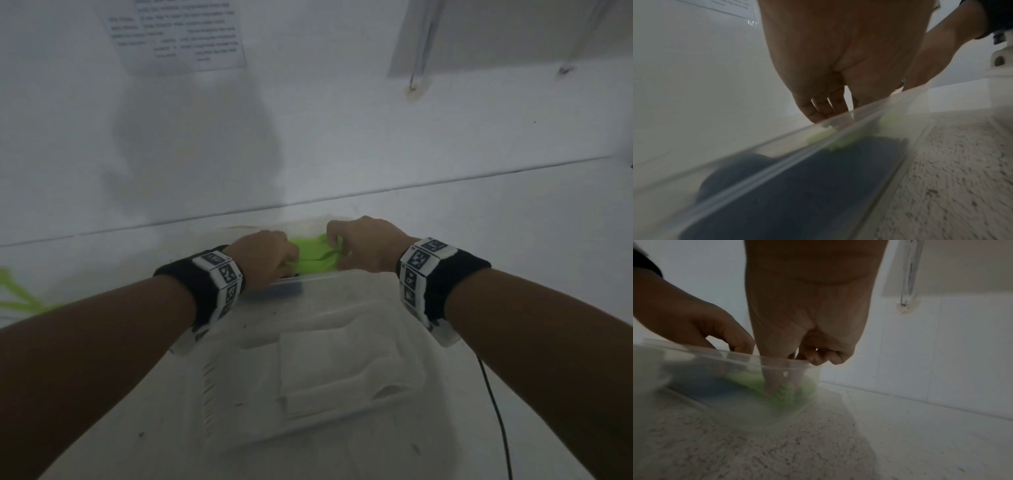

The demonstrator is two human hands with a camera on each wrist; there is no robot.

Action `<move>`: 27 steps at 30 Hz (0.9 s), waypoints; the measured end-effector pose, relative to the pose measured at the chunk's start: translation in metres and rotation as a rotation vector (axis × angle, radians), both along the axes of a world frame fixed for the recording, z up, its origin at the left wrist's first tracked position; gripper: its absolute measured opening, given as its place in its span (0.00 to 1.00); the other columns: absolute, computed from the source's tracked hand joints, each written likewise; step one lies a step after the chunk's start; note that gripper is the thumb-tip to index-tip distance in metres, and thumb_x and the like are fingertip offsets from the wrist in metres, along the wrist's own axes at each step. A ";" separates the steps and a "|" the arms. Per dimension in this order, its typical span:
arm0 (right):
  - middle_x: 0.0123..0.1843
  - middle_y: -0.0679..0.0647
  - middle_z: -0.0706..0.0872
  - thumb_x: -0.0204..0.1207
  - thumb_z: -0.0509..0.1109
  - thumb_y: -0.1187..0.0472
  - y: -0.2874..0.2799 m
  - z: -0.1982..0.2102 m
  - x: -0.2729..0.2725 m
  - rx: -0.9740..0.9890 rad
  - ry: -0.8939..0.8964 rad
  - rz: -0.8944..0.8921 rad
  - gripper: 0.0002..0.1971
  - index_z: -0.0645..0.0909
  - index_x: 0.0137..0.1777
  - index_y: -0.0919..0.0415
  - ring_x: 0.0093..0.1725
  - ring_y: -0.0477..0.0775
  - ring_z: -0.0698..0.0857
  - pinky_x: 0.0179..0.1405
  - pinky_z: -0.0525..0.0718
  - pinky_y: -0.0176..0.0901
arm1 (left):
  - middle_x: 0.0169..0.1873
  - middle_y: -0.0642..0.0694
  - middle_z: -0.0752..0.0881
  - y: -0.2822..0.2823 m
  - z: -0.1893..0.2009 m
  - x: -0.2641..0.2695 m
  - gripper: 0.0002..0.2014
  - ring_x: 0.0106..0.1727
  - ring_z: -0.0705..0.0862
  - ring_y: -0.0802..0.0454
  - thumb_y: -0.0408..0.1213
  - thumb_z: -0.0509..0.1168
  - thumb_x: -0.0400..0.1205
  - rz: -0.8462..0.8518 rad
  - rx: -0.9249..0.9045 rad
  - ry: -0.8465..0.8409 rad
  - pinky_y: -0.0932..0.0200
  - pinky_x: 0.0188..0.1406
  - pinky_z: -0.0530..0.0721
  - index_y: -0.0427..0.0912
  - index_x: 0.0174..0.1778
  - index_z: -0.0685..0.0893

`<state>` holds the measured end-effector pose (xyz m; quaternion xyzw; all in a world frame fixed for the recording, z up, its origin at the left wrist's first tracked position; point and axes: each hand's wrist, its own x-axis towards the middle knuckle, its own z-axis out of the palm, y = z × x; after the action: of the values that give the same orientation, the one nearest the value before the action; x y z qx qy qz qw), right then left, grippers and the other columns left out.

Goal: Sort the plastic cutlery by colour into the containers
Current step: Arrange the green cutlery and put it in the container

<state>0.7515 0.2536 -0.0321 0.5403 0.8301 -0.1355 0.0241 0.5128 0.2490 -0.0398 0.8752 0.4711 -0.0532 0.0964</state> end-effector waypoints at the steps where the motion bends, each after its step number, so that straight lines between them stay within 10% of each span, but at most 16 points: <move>1: 0.50 0.48 0.85 0.76 0.77 0.49 0.001 -0.001 -0.001 -0.001 -0.014 -0.005 0.13 0.79 0.56 0.50 0.48 0.57 0.81 0.43 0.74 0.45 | 0.53 0.45 0.82 0.001 -0.001 0.002 0.12 0.54 0.83 0.42 0.48 0.69 0.85 0.011 -0.004 0.005 0.50 0.55 0.81 0.48 0.61 0.86; 7: 0.45 0.46 0.78 0.75 0.76 0.51 0.003 -0.007 -0.006 0.033 -0.076 -0.049 0.08 0.79 0.47 0.48 0.50 0.57 0.83 0.43 0.74 0.44 | 0.44 0.48 0.80 0.002 -0.011 0.003 0.09 0.42 0.81 0.46 0.46 0.69 0.84 0.038 0.078 -0.012 0.55 0.40 0.74 0.45 0.44 0.88; 20: 0.49 0.49 0.81 0.83 0.65 0.37 -0.005 0.034 -0.032 0.164 0.020 -0.033 0.18 0.85 0.52 0.50 0.52 0.55 0.84 0.51 0.82 0.50 | 0.35 0.56 0.80 -0.012 0.025 -0.035 0.19 0.41 0.81 0.51 0.58 0.63 0.86 0.169 0.116 -0.197 0.52 0.46 0.79 0.48 0.40 0.86; 24: 0.55 0.49 0.88 0.84 0.68 0.40 -0.007 0.055 -0.072 0.015 0.362 -0.075 0.21 0.77 0.70 0.49 0.57 0.53 0.84 0.57 0.80 0.48 | 0.42 0.50 0.86 -0.028 0.054 -0.081 0.14 0.45 0.83 0.49 0.50 0.65 0.87 0.314 0.233 -0.332 0.49 0.54 0.83 0.43 0.49 0.88; 27: 0.70 0.55 0.84 0.83 0.68 0.36 -0.016 0.069 -0.117 -0.133 0.475 -0.041 0.33 0.66 0.82 0.49 0.63 0.54 0.82 0.61 0.76 0.45 | 0.63 0.44 0.85 -0.041 0.066 -0.126 0.25 0.63 0.84 0.45 0.53 0.68 0.85 0.463 0.167 -0.345 0.48 0.66 0.81 0.47 0.77 0.76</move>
<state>0.6340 0.2373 0.0369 0.5070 0.7908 -0.3134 -0.1391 0.3867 0.2081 0.0259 0.7453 0.6377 0.1589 0.1123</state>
